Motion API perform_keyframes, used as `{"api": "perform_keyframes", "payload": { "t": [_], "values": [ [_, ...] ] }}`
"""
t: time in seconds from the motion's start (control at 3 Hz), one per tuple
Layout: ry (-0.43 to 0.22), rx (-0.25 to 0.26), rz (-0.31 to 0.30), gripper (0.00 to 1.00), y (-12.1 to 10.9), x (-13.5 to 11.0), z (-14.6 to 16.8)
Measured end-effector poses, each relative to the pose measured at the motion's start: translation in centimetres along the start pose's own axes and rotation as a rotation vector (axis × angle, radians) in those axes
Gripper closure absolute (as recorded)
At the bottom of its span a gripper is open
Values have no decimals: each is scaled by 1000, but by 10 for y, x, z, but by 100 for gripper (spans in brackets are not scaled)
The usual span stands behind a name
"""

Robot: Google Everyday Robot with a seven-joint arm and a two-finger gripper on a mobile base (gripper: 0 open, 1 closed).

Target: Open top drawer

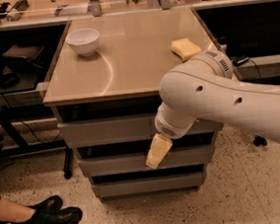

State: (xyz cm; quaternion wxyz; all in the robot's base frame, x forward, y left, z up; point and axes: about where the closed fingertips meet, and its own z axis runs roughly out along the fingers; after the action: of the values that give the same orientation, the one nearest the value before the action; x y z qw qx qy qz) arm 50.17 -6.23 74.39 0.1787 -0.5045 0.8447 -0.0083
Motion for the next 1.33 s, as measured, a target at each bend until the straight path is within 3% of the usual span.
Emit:
{"api": "perform_keyframes", "payload": {
  "t": [0.33,0.67,1.0,1.33],
  "values": [
    [-40,-51,17,0,-4,7,9],
    [-192,-116,122,0,-37,20,29],
    [-238,-186,178,0,-40,41,52],
    [-234,-190,172,0,-37,39,53]
  ]
}}
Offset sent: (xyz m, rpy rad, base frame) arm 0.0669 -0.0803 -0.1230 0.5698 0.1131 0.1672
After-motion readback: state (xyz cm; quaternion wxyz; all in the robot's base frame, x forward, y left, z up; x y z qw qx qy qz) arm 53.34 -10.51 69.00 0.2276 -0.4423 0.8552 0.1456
